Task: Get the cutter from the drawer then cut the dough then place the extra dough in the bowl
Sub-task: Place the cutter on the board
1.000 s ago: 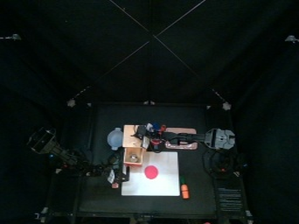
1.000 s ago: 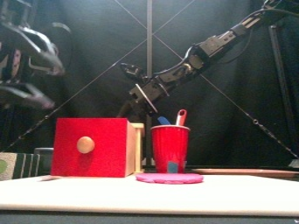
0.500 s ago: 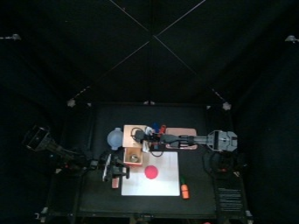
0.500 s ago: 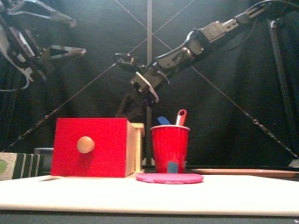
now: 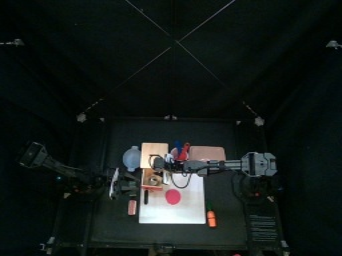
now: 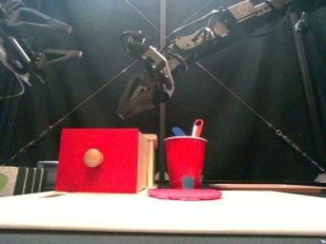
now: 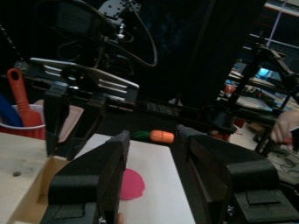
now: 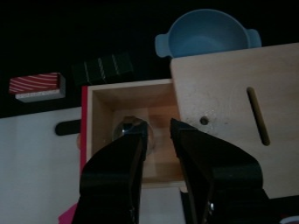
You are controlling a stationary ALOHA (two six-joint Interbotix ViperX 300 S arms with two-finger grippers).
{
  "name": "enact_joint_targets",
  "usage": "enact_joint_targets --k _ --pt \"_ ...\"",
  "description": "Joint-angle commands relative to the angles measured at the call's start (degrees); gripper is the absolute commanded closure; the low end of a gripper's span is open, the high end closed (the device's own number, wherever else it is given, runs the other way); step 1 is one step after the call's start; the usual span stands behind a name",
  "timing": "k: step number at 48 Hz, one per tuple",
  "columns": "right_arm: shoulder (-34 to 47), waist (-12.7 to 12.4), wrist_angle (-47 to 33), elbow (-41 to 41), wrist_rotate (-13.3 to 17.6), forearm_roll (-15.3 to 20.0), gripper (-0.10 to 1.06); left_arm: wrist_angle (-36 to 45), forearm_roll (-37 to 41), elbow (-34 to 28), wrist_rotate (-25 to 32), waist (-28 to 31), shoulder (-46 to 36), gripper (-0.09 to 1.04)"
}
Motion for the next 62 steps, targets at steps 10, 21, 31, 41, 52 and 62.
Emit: enact_joint_targets --k 10,21,31,41,52,62 --pt "1.4 0.9 2.8 -4.1 -0.1 -0.1 0.22 -0.2 1.4 0.4 0.6 1.3 -0.3 0.11" --pt "4.0 1.4 5.2 -6.2 -0.1 -0.2 0.20 0.8 2.0 0.9 0.6 1.5 -0.4 0.11" --pt "4.7 1.3 7.3 -6.9 -0.1 -0.2 0.20 0.8 2.0 0.9 0.6 1.5 -0.3 0.11" --pt "5.6 1.3 7.5 -7.1 0.0 0.1 0.20 1.1 1.7 1.0 0.5 1.5 -0.3 0.11" --pt "7.4 1.3 8.0 -9.0 -0.1 -0.2 0.21 2.2 0.2 1.0 0.5 1.8 -0.3 0.11" --pt "8.9 1.3 10.3 -11.1 -0.1 -0.3 0.22 2.5 0.1 1.1 0.5 1.9 -0.3 0.11"
